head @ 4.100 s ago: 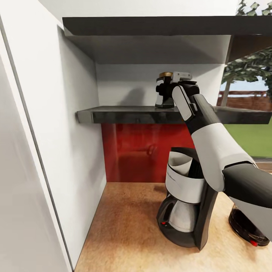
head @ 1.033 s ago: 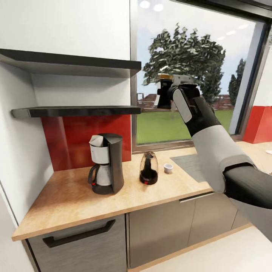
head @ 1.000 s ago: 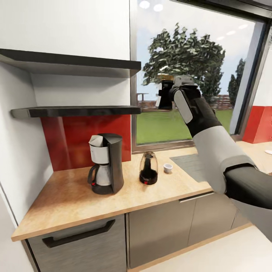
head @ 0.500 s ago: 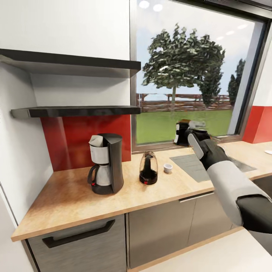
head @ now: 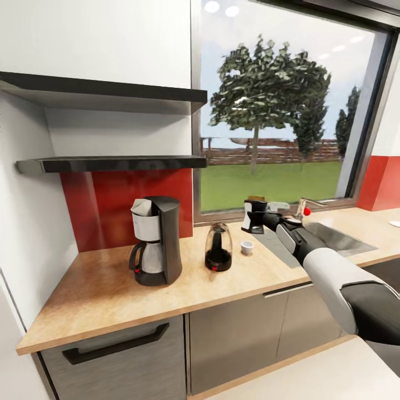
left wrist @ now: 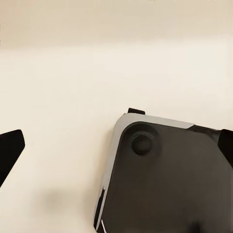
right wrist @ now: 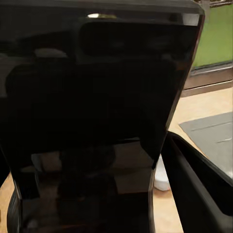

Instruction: Set up a coffee station on the kitchen countertop: keep the coffee maker on the countertop, move the bottle of coffee from the kitchen shelf to the counter next to the coffee maker, place a paper coffee filter on top of the coffee maker, put the saucer next to the coffee maker with the coffee cup on the saucer, and place the electric kettle next to the coffee maker.

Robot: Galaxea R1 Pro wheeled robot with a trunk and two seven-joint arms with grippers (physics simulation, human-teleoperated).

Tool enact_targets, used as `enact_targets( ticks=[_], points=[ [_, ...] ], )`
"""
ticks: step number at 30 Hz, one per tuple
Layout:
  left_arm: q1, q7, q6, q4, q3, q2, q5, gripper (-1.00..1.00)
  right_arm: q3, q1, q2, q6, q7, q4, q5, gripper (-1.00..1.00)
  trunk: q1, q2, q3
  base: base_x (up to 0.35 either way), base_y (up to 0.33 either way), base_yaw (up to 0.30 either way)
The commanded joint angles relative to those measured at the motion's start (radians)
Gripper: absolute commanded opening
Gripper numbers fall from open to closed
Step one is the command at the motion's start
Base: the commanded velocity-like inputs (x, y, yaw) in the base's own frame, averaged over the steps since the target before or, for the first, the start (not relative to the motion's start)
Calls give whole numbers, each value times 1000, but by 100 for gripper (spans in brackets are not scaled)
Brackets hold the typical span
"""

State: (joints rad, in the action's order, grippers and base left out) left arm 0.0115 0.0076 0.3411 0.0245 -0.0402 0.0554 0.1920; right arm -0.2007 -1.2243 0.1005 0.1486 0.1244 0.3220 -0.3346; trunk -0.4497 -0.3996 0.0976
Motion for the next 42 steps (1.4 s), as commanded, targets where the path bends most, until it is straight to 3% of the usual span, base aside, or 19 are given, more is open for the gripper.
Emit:
enact_targets(
  ticks=[1, 13, 27, 35, 42],
  points=[
    [1, 1, 1, 2, -4, 0, 0, 100, -5, 0, 1, 4, 0, 1, -8, -100, 0, 0, 0, 0, 0, 51],
    [1, 2, 1, 5, -4, 3, 0, 100, -5, 0, 0, 1, -4, -1, -9, -100, 0, 0, 12, 0, 0, 193],
    [-2, 2, 1, 8, -4, 3, 0, 100, -5, 0, 1, 2, -2, -37, -11, -100, 0, 0, 13, -67, 0, 14],
    [-4, 3, 1, 8, -4, 3, 0, 100, -5, 0, 1, 1, 0, -37, -11, -100, 0, 0, 13, -218, 182, 21],
    [-4, 53, 1, 8, -4, 3, 0, 100, -4, 0, 1, 1, 0, -37, -11, -100, 0, 0, 13, -184, 169, 239]
  ],
)
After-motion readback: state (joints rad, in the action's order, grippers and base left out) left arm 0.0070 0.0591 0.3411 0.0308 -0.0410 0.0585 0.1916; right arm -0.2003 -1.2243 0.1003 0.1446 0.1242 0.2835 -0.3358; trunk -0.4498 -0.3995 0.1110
